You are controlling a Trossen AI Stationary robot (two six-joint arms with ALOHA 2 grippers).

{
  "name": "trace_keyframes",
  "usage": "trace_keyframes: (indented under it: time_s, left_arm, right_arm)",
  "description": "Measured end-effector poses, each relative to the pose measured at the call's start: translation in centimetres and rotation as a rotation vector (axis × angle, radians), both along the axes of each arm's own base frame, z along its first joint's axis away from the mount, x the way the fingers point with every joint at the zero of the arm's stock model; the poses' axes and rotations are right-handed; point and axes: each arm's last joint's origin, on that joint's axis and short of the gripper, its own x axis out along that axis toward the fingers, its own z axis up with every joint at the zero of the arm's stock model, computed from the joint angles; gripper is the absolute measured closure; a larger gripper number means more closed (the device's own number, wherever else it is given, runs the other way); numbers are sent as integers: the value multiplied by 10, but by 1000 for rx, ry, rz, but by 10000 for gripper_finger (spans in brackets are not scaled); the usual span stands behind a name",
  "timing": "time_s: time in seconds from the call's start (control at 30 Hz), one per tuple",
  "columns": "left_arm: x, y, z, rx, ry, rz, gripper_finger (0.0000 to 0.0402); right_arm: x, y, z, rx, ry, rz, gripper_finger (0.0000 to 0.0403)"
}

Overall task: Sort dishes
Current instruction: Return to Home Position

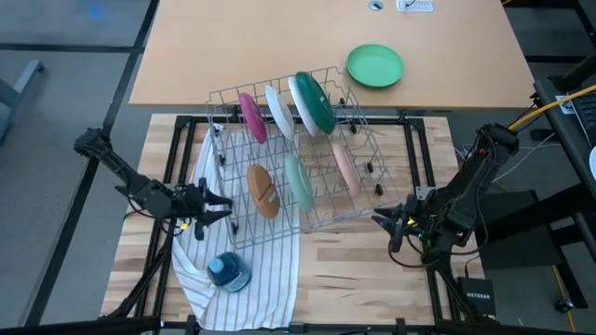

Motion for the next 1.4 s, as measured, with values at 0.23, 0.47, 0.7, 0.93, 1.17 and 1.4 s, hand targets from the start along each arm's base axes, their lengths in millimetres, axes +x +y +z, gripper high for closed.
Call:
trace_keyframes:
  time_s: [0.23,0.47,0.7,0.93,1.17,1.4]
  left_arm:
    - [-7,6,-21,66,-169,-64,245]
    - [-13,15,-21,184,-230,-24,245]
    - [-22,26,-9,308,-313,50,245]
    - [-33,36,1,357,-406,123,245]
    - [-29,35,-10,333,-314,91,245]
    - [-25,33,-28,206,-180,70,245]
  right_arm:
    - [6,16,0,44,106,233,274]
    - [15,31,16,27,-3,402,274]
    - [18,39,31,-62,-91,517,274]
    - [19,39,34,-152,-109,535,274]
    - [18,38,32,-263,-82,547,274]
    - [21,38,33,-238,-96,509,274]
